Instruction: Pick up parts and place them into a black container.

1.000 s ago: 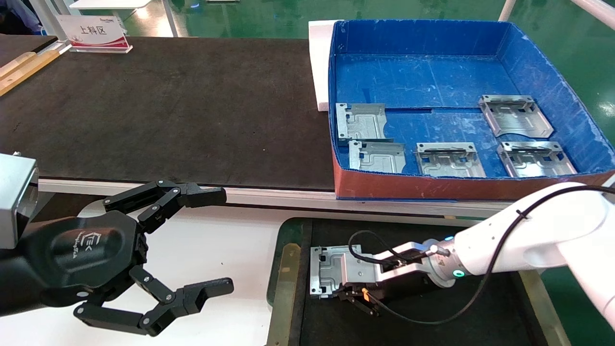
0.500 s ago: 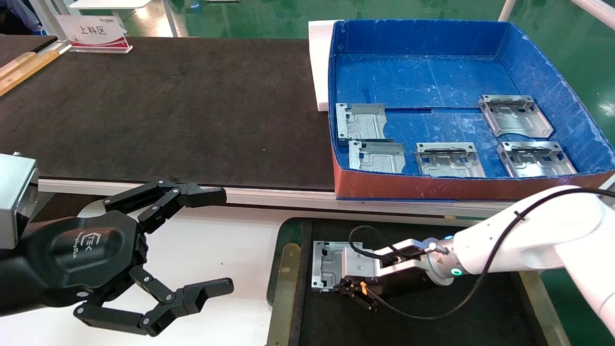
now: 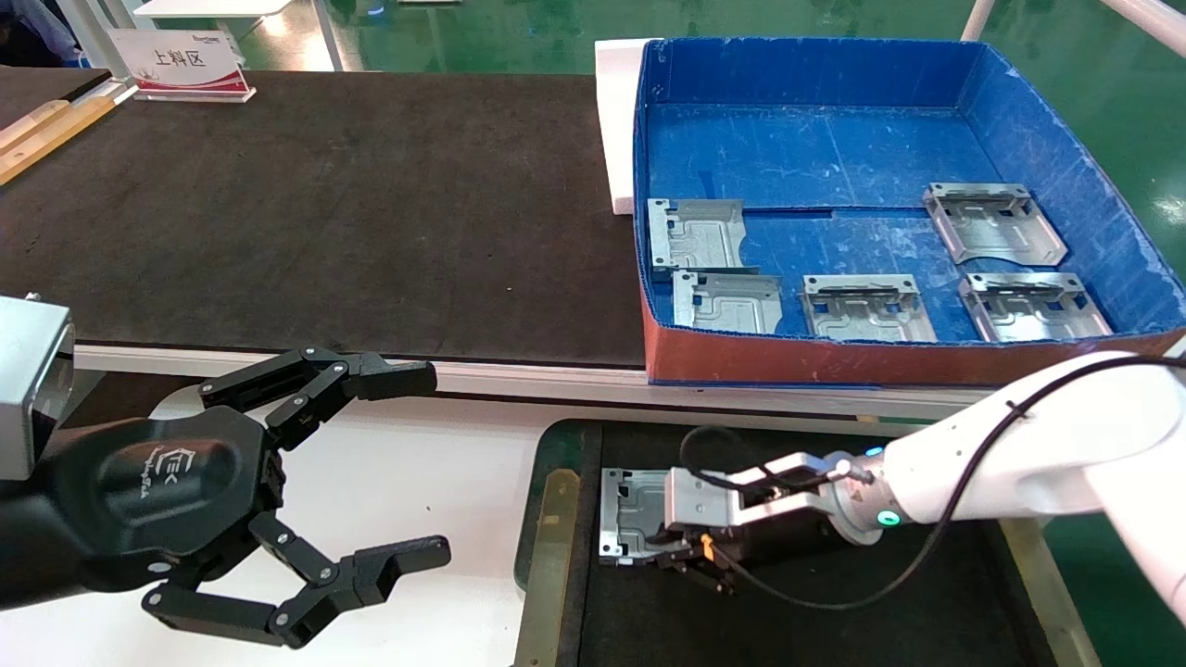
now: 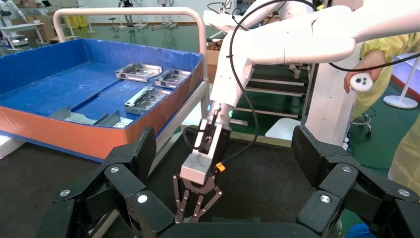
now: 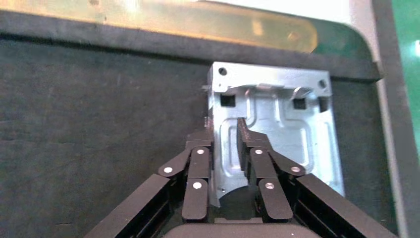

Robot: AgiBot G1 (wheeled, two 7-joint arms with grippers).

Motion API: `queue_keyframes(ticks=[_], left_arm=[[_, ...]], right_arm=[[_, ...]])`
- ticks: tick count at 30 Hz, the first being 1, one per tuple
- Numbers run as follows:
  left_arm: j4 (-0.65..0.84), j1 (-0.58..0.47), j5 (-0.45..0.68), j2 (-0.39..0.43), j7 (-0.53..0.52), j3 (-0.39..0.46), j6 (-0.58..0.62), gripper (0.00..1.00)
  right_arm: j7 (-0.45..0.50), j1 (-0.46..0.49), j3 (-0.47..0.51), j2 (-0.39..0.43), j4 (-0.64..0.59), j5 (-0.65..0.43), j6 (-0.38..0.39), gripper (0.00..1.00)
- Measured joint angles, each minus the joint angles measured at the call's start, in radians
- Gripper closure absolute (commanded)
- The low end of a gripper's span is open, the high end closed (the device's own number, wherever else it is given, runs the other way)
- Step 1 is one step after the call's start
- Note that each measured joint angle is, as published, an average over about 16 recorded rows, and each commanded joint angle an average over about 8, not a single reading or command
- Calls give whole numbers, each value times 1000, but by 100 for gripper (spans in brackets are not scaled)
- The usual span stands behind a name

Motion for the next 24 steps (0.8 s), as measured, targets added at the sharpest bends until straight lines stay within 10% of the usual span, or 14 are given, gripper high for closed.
queue_keyframes(ticks=[24], left_arm=[[0, 0, 0, 0, 0, 0, 0, 0]], right_arm=[[4, 117, 196, 202, 190, 390, -303, 0]])
